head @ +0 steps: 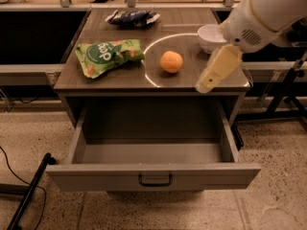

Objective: Place orange into top drawer

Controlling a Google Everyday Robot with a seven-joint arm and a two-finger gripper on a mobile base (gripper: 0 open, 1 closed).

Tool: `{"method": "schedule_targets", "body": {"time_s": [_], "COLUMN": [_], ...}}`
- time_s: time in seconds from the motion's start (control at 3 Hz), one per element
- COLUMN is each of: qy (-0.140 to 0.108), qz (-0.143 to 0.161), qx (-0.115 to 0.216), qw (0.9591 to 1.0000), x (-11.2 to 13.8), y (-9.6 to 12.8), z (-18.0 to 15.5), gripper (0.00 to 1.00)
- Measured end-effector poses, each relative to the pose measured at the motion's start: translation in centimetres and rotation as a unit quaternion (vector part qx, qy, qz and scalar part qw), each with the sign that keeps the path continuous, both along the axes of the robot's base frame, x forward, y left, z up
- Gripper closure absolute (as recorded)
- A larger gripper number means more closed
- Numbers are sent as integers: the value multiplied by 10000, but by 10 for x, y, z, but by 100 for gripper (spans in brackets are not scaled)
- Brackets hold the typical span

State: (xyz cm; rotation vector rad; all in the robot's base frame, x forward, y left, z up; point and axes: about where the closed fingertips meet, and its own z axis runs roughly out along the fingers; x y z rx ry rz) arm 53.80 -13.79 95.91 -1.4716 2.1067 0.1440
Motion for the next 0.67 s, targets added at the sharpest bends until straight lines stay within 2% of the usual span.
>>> {"method": "schedule_targets", "body": {"time_s": [0.33,0.67], "qy": [-64,-49], "qz": [-102,-79], "qx": [236,199], "qw": [9996,9998], "x": [14,12], "y": [11,10], "z": [-2,-2], "gripper": [0,0]}}
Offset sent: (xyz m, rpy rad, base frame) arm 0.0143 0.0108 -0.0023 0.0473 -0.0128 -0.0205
